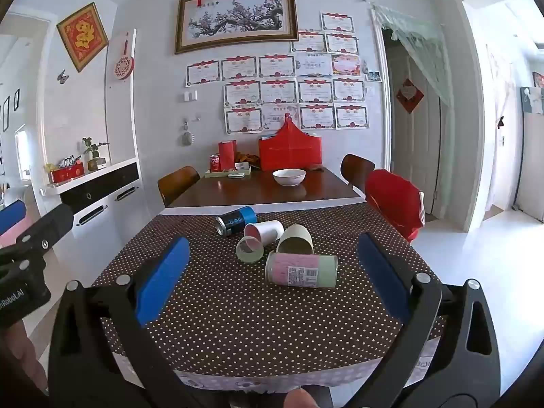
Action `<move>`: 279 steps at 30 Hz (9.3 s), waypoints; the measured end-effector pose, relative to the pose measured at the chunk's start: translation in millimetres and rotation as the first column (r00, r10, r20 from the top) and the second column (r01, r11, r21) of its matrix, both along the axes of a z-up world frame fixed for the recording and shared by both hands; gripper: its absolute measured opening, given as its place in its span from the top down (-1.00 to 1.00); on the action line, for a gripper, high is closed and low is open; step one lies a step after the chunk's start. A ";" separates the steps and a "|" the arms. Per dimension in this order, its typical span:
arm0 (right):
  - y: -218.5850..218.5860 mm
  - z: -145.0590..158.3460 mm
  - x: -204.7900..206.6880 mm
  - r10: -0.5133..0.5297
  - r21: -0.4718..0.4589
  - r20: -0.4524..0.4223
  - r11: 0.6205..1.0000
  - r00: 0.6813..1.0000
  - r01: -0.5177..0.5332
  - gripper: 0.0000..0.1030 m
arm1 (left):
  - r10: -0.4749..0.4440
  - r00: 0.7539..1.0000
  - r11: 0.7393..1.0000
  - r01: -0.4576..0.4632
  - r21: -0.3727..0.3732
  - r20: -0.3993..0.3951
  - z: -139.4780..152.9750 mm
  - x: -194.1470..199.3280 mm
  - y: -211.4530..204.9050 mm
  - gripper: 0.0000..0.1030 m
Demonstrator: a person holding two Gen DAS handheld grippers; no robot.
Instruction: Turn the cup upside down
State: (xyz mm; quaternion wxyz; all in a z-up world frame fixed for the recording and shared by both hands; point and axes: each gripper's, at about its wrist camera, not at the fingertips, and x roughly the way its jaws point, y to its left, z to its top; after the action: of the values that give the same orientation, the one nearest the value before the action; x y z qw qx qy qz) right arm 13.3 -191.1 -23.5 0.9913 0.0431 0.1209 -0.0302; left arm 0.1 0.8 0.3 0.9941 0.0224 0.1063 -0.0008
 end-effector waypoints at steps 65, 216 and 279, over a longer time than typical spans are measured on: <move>-15.7 -25.5 49.8 0.002 -0.020 -0.091 1.000 0.996 -0.004 -0.88 | -0.022 0.996 0.999 0.024 0.024 -0.091 -38.5 63.3 -16.8 -0.89; 59.3 -29.8 76.1 0.189 0.040 -0.223 0.982 0.956 -0.184 -0.88 | -0.003 0.983 0.999 -0.004 -0.037 -0.182 -56.8 106.1 44.8 -0.80; 66.1 -160.9 267.7 0.328 0.446 -0.738 0.893 0.590 0.061 -0.50 | 0.021 0.960 0.995 -0.047 -0.088 -0.278 -117.6 149.2 89.0 -0.86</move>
State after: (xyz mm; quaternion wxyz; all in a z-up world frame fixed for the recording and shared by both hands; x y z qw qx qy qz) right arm 281.0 -125.0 -184.4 0.7959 0.2309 0.5567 0.0576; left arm 149.3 89.9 -117.3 0.9692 -0.0265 0.2447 0.0080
